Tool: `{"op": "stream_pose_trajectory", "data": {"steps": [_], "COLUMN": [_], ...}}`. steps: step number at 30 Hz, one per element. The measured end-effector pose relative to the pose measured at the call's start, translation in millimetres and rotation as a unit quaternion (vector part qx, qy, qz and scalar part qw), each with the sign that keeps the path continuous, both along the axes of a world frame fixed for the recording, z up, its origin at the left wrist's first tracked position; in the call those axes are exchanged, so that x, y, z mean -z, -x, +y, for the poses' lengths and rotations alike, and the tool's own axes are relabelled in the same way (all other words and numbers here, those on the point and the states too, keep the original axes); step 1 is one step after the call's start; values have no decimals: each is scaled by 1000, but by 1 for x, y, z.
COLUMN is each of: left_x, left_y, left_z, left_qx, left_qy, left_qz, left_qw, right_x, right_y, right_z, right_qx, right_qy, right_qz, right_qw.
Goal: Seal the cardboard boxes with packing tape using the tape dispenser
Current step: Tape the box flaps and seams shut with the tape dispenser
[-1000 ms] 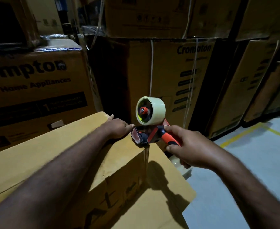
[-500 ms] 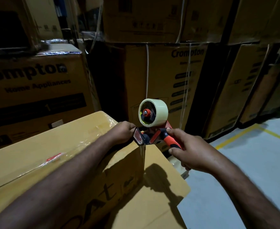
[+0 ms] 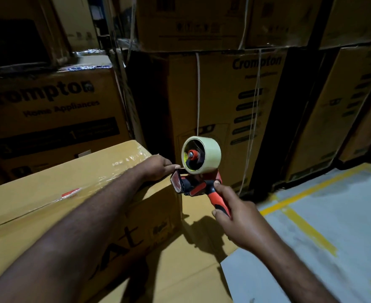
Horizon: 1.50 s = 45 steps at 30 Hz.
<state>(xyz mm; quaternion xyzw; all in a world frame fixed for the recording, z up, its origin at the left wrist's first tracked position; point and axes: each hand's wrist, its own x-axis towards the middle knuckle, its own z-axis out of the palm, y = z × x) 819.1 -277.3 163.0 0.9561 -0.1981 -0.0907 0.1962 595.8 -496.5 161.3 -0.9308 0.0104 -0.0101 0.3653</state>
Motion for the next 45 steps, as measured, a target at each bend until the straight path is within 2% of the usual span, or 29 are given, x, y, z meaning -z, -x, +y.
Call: {"op": "stream_pose_trajectory", "data": {"steps": [6, 7, 10, 12, 17, 25, 27, 29, 30, 36, 40, 42, 45], "left_x": [-4, -4, 2, 4, -7, -8, -8, -10, -11, -3, -10, -8, 1], "left_y": [14, 17, 34, 42, 45, 44, 42, 43, 45, 44, 50, 50, 47], "left_z": [-9, -13, -26, -25, -22, -31, -32, -34, -35, -37, -31, -24, -14], "left_qx": [-24, -24, -42, -45, -43, -27, 11, 46, 56, 60, 91, 114, 110], "left_qy": [-10, 13, 197, 231, 163, 160, 39, -95, -129, -157, -126, -152, -213], "left_qz": [-33, -44, 20, 54, 80, 144, 98, 30, 8, -48, -21, -17, -54], "left_qw": [999, 999, 979, 970, 982, 976, 994, 994, 990, 985, 988, 982, 969], "right_x": [13, 13, 20, 24, 33, 57, 65, 74, 77, 82, 84, 87, 89], "right_y": [10, 11, 9, 6, 9, 21, 28, 35, 36, 20, 14, 11, 5], "right_z": [-4, -5, -8, -7, 0, -5, -6, -3, -2, -1, 2, 7, 14], "right_qx": [0, 2, -6, -10, -19, -14, -18, -17, -13, -12, -17, -19, -30], "right_qy": [6, 8, -10, -23, -49, -59, -62, -72, -81, -65, -45, -47, -55], "right_qz": [-15, -12, -15, -13, -33, -64, -47, -33, -32, -41, -45, -47, -51], "right_qw": [1000, 1000, 1000, 1000, 998, 996, 997, 997, 996, 997, 998, 998, 997]}}
